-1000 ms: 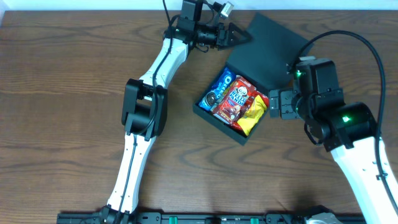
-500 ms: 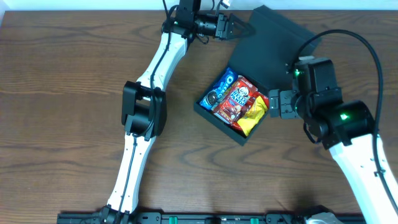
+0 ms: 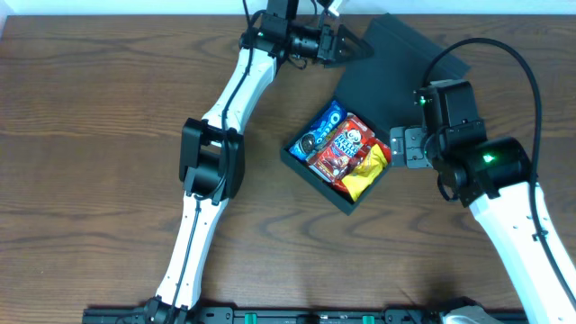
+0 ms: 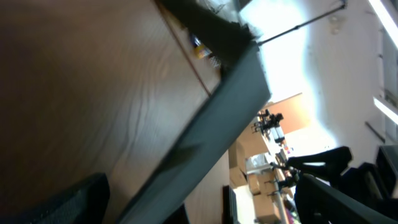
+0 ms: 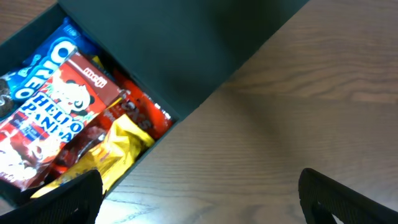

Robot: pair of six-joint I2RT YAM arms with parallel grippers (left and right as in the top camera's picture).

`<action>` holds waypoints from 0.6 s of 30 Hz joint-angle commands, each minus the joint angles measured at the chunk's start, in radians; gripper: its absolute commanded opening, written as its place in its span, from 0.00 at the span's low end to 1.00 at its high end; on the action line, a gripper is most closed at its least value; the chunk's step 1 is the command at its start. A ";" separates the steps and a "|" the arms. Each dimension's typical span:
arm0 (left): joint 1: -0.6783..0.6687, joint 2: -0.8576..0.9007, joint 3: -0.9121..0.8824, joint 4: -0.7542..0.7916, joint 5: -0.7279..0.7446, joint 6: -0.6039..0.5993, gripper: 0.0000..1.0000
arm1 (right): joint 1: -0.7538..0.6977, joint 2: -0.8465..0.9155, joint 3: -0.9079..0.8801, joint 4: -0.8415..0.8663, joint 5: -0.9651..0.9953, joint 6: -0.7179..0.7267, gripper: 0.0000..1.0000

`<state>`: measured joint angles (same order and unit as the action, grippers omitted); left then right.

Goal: Pack container
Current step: 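Swing the lid down over the box with the left gripper, then push the lid shut with the left gripper while the right arm withdraws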

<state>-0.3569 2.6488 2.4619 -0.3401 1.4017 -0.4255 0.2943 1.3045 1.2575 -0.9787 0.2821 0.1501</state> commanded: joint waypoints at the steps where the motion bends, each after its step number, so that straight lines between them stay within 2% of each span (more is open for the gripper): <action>1: -0.008 -0.063 0.028 -0.136 -0.076 0.146 0.96 | 0.006 -0.005 0.005 -0.003 0.036 0.014 0.99; 4: -0.011 -0.088 0.028 -0.334 -0.146 0.336 0.96 | 0.006 -0.005 0.005 -0.002 0.036 0.013 0.99; 6: -0.012 -0.100 0.028 -0.421 -0.166 0.409 0.96 | 0.006 -0.005 0.005 -0.002 0.036 0.013 0.99; 18: -0.047 -0.136 0.028 -0.525 -0.158 0.539 0.96 | 0.006 -0.005 0.005 -0.001 0.037 0.014 0.99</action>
<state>-0.3752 2.5835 2.4695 -0.8566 1.2354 0.0505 0.2943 1.3045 1.2575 -0.9791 0.3004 0.1516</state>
